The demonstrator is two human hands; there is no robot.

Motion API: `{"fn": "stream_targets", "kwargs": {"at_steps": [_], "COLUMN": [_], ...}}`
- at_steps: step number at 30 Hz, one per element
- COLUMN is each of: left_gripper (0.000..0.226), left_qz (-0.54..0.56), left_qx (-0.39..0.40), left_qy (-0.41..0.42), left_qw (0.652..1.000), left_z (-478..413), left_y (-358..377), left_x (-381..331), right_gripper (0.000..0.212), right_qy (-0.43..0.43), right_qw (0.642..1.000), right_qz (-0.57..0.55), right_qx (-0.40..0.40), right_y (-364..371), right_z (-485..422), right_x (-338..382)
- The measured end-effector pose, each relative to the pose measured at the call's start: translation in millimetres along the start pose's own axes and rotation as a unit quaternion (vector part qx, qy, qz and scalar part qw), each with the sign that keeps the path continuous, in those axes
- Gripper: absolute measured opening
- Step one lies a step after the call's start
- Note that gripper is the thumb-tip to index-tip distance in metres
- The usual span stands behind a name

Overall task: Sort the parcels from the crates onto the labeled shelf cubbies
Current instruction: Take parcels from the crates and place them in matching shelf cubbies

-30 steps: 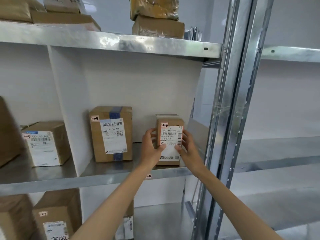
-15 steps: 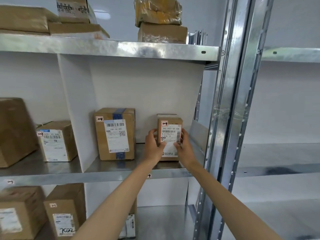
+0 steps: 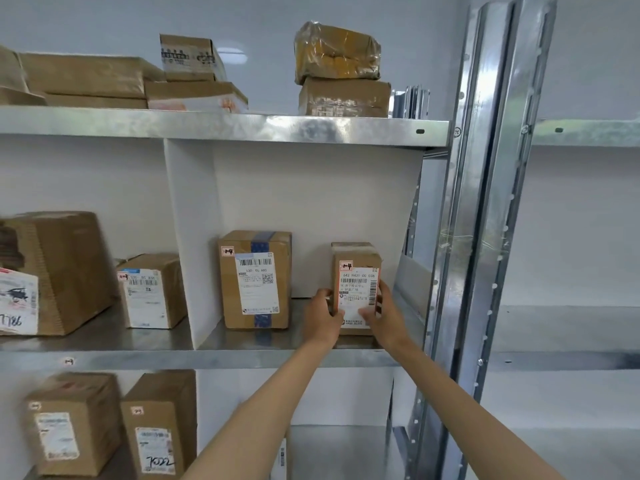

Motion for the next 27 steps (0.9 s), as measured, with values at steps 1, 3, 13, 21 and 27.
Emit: {"fn": "stream_targets", "kwargs": {"at_steps": [1, 3, 13, 21, 27], "left_gripper": [0.033, 0.031, 0.017, 0.033, 0.022], "left_qz": [-0.003, -0.004, -0.018, -0.028, 0.047], "left_qx": [-0.003, -0.005, -0.024, -0.057, -0.152], "left_qy": [0.005, 0.008, 0.033, 0.075, 0.191], "left_qw": [1.0, 1.0, 0.999, 0.995, 0.969], "left_z": [-1, -4, -22, -5, 49], "left_y": [-1, -3, -3, -35, -141], "left_x": [-2, -1, 6, -10, -60], "right_gripper": [0.063, 0.061, 0.06, 0.069, 0.041], "right_qy": [-0.004, -0.005, 0.027, -0.024, -0.224], "right_qw": [1.0, 1.0, 0.999, 0.993, 0.943], "right_qz": [0.006, 0.015, 0.025, 0.004, 0.039], "right_qx": [-0.006, -0.015, -0.011, -0.116, -0.241], "right_y": [0, 0, 5, -19, -12], "right_z": [0, -1, -14, 1, 56], "right_x": [1, -1, -13, 17, 149]}}
Point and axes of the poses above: each hand's wrist, its own z-axis away from the middle knuckle, its own y-axis out of the palm, x = y × z, the point moved 10 cm from there along -z, towards the middle knuckle, and after that the axes turned 4 degrees about z, right-handed, at the moved point
